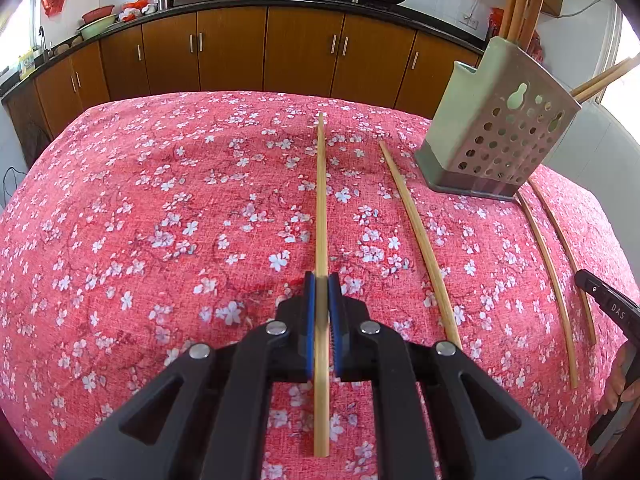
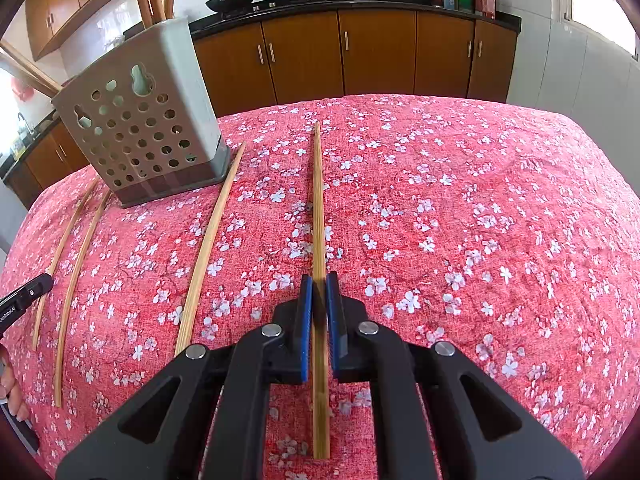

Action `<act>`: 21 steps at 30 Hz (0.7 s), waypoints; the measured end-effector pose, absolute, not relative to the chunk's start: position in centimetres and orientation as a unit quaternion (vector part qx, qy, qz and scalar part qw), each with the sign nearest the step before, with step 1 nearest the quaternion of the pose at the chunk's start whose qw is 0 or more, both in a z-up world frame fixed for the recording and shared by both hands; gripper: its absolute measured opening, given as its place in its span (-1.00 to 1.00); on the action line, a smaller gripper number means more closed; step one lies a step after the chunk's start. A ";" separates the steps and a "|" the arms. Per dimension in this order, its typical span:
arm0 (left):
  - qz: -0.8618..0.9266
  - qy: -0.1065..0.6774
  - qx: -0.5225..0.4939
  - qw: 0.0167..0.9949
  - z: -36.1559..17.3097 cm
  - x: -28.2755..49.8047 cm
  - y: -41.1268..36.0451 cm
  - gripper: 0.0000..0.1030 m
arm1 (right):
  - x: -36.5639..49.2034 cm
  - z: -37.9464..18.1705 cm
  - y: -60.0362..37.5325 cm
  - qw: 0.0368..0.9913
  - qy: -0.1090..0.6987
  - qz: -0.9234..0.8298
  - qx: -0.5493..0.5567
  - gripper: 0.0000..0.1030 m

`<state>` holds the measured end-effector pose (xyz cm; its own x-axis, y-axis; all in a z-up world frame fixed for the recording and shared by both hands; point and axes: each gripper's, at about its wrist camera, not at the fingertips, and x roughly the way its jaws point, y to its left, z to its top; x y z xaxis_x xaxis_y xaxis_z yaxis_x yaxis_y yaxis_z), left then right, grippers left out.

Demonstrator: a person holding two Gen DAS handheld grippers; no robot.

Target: Organize utensils

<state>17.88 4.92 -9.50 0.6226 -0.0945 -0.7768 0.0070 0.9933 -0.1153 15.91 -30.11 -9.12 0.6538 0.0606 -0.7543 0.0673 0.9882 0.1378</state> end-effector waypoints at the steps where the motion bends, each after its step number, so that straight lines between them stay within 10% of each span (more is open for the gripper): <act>1: -0.028 0.433 -0.051 0.899 -9.5 17.9 4.9 -0.79 | 15.9 -9.1 -30.0 0.906 0.416 -0.002 0.077 -0.84; 21: -0.030 0.434 -0.052 0.899 -9.5 17.9 4.9 -0.79 | 15.9 -9.1 -30.1 0.906 0.416 -0.003 0.076 -0.84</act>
<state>17.87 4.87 -9.46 0.6210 -0.0999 -0.7774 0.0089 0.9927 -0.1204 15.92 -30.14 -9.12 0.6538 0.0587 -0.7544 0.0681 0.9884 0.1359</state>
